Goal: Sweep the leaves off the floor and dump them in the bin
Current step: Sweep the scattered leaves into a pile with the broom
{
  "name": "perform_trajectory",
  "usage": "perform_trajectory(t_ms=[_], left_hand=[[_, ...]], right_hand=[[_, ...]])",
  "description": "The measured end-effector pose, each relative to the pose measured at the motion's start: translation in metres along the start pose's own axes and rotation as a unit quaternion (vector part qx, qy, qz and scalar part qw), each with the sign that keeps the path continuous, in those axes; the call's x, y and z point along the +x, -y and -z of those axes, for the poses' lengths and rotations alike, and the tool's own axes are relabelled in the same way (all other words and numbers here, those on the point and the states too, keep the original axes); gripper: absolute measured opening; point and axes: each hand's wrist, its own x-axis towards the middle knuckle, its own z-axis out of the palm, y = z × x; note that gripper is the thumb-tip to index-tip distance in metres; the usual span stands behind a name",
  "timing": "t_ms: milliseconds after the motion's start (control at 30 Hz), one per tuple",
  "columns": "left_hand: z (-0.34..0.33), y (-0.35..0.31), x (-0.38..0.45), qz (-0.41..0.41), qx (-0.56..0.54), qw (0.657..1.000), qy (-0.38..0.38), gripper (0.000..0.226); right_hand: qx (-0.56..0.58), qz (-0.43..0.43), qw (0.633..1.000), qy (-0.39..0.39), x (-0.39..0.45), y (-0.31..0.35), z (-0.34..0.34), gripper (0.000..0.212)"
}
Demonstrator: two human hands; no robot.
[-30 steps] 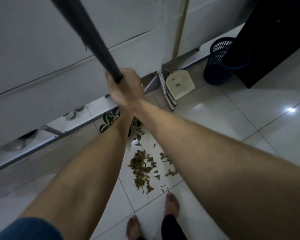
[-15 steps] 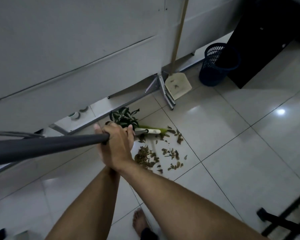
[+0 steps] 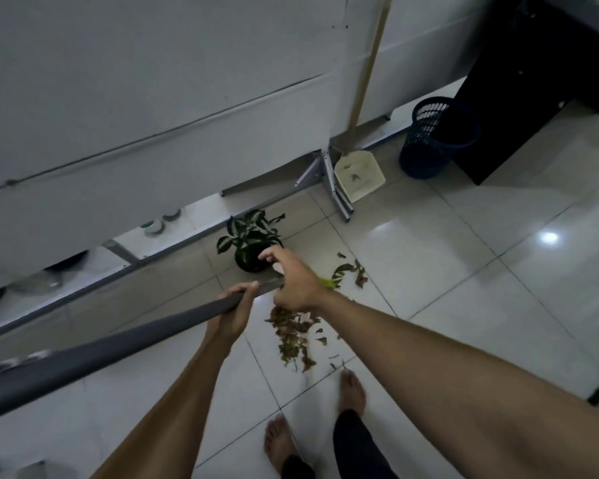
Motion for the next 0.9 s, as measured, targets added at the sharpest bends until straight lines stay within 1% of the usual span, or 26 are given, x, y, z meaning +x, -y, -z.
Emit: perform_trajectory(t_ms=[33,67,100,167,200,233,267,300,333,367,400,467,600,667,767,900], left_hand=[[-0.003,0.013,0.0,-0.018,-0.05,0.999,-0.001,0.014],[-0.003,0.015,0.012,-0.034,-0.042,0.999,0.002,0.012],[-0.003,0.028,0.021,-0.061,-0.062,0.996,0.003,0.013],[-0.008,0.04,0.016,-0.088,-0.09,0.992,0.016,0.017],[-0.01,0.043,0.015,-0.093,-0.101,0.99,0.008,0.019],[-0.01,0.046,0.018,-0.102,-0.102,0.99,0.006,0.02],[-0.01,0.051,0.02,-0.102,-0.093,0.991,-0.002,0.022],[-0.012,0.057,0.021,-0.098,-0.084,0.992,-0.016,0.024],[-0.012,0.064,0.022,-0.083,-0.079,0.993,-0.027,0.027],[-0.012,0.072,0.024,-0.068,-0.09,0.993,-0.042,0.029],[-0.012,0.075,0.025,-0.04,-0.109,0.992,-0.049,0.029],[-0.006,0.08,0.027,-0.012,-0.137,0.989,-0.046,0.026],[0.001,0.067,0.019,-0.022,-0.188,0.981,-0.036,0.02],[0.0,0.052,0.017,-0.041,-0.198,0.979,-0.033,0.017],[-0.008,0.024,0.016,-0.07,-0.182,0.981,0.01,0.017],[-0.041,-0.008,0.023,-0.102,-0.157,0.981,0.052,0.019]], right_hand=[[-0.041,-0.026,0.999,0.016,0.009,-0.016,-0.007,0.079],[-0.076,-0.043,0.996,0.031,0.019,-0.03,-0.014,0.085],[-0.102,-0.054,0.992,0.041,0.03,-0.044,-0.023,0.09],[-0.126,-0.065,0.988,0.061,0.049,-0.065,-0.044,0.097],[-0.131,-0.069,0.986,0.072,0.058,-0.07,-0.056,0.096],[-0.147,-0.07,0.983,0.083,0.067,-0.072,-0.064,0.091],[-0.172,-0.063,0.979,0.094,0.076,-0.075,-0.074,0.08],[-0.19,-0.056,0.975,0.101,0.084,-0.077,-0.082,0.061],[-0.204,-0.05,0.973,0.099,0.091,-0.079,-0.091,0.041],[-0.208,-0.057,0.973,0.088,0.095,-0.08,-0.099,0.028],[-0.209,-0.066,0.973,0.076,0.097,-0.083,-0.104,0.024],[-0.224,-0.078,0.969,0.064,0.098,-0.082,-0.114,0.022],[-0.231,-0.066,0.969,0.051,0.089,-0.07,-0.109,0.018],[-0.235,-0.059,0.969,0.046,0.086,-0.067,-0.093,0.012],[-0.234,-0.053,0.97,0.03,0.079,-0.059,-0.061,0.007],[-0.217,-0.069,0.974,0.008,0.078,-0.072,-0.007,0.009]])
